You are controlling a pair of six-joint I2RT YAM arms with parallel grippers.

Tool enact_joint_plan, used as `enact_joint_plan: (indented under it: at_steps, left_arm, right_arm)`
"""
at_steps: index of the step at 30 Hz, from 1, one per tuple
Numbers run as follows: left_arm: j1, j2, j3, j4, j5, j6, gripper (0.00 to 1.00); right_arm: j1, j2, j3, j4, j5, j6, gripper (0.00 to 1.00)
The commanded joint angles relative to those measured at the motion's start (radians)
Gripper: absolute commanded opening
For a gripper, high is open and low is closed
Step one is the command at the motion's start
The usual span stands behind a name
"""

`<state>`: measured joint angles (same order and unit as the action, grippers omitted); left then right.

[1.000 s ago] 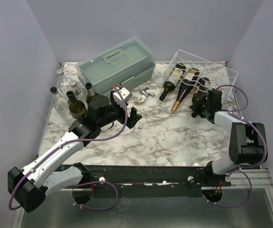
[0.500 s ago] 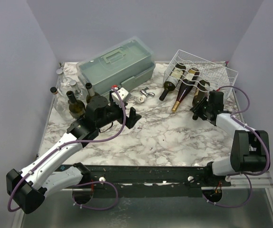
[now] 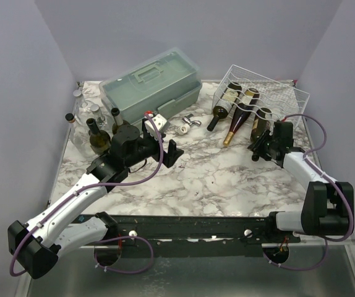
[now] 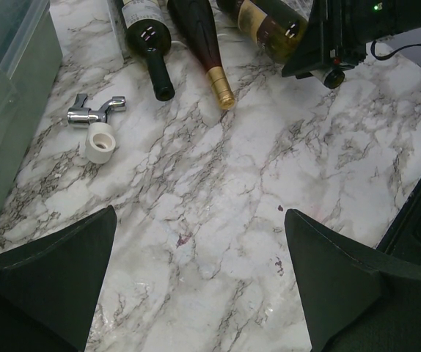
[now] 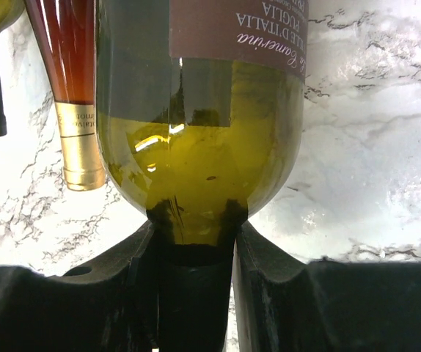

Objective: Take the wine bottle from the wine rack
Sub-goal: Pick up the wine bottle from the wine rack.

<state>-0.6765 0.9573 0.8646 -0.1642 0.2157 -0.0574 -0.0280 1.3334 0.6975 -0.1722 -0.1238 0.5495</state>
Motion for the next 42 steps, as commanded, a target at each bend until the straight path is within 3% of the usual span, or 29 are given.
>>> enact_joint_plan:
  at_steps: [1,25,42]
  left_arm:
    - [-0.003,-0.013,-0.007,0.0,-0.001,0.008,0.99]
    - [-0.004,-0.026,-0.007,0.003,0.017,0.007,0.99]
    - [-0.004,-0.04,-0.01,0.008,0.022,0.006,0.99]
  right_arm:
    - [-0.006,-0.079,-0.002,0.086,-0.032,-0.043,0.0]
    - [-0.006,-0.234,-0.042,-0.018,-0.07,-0.065,0.0]
    - [-0.006,-0.33,0.009,-0.214,-0.113,-0.053,0.0]
